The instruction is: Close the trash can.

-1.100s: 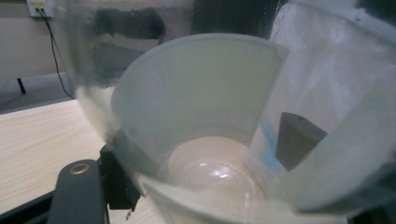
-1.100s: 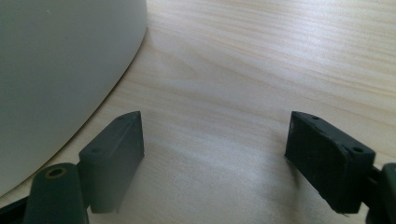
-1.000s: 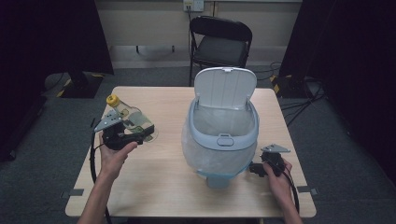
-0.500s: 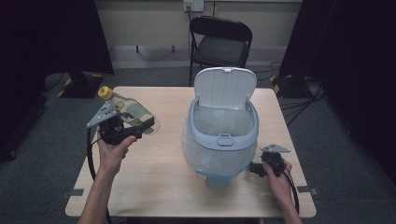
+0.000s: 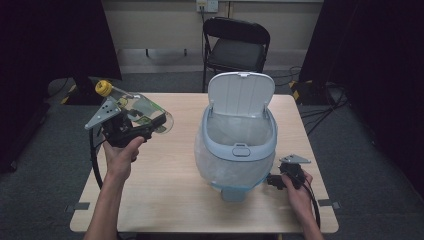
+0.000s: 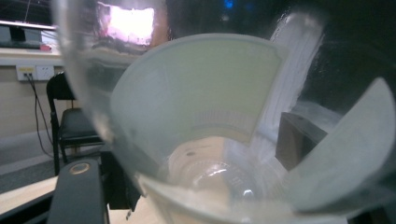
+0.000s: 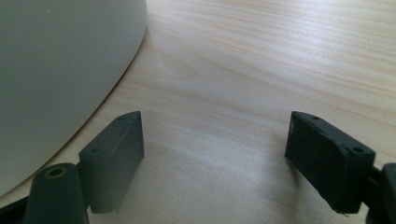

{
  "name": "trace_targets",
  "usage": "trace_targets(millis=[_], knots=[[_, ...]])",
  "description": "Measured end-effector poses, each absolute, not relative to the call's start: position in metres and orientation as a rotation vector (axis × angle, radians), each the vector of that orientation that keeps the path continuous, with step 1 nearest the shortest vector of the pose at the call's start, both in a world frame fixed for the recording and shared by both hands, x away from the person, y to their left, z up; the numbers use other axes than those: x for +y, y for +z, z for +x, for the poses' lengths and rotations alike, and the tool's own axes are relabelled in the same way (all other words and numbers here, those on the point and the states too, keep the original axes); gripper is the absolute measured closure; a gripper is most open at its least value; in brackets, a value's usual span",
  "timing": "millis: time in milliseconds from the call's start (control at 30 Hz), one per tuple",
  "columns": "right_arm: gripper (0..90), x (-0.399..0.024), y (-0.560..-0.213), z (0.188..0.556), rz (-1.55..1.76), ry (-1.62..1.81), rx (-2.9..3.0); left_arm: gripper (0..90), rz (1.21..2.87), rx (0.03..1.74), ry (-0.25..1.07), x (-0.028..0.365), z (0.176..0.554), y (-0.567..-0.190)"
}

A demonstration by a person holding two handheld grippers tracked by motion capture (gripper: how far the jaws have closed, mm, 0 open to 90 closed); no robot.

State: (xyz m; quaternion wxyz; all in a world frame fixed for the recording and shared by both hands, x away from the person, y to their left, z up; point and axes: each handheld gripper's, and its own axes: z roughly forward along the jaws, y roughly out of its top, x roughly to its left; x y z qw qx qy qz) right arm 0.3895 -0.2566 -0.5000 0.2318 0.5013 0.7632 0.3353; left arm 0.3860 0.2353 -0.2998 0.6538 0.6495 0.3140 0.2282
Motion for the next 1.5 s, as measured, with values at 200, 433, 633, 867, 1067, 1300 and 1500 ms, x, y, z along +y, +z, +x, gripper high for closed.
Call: trace_targets(millis=[200,433,633,867,1067,1300,1500], knots=[[18.4,-0.257,-0.5,0.39,1.378,0.922,2.098,28.0,1.474,0.67,0.53,0.232,0.383,-0.286],[18.3,-0.257,-0.5,0.39,1.378,0.922,2.098,28.0,1.443,0.62,0.52,0.221,0.379,-0.264],[18.3,-0.257,-0.5,0.39,1.378,0.922,2.098,28.0,1.439,0.578,0.516,0.21,0.379,-0.25],[18.3,-0.257,-0.5,0.39,1.378,0.922,2.098,28.0,1.411,0.504,0.436,0.193,0.383,-0.237],[18.3,-0.257,-0.5,0.39,1.378,0.922,2.098,27.9,1.424,0.47,0.404,0.174,0.389,-0.228],[18.3,-0.257,-0.5,0.39,1.378,0.922,2.098,27.9,1.444,0.42,0.347,0.148,0.392,-0.22],[18.3,-0.257,-0.5,0.39,1.378,0.922,2.098,27.9,1.479,0.388,0.309,0.125,0.394,-0.213]])
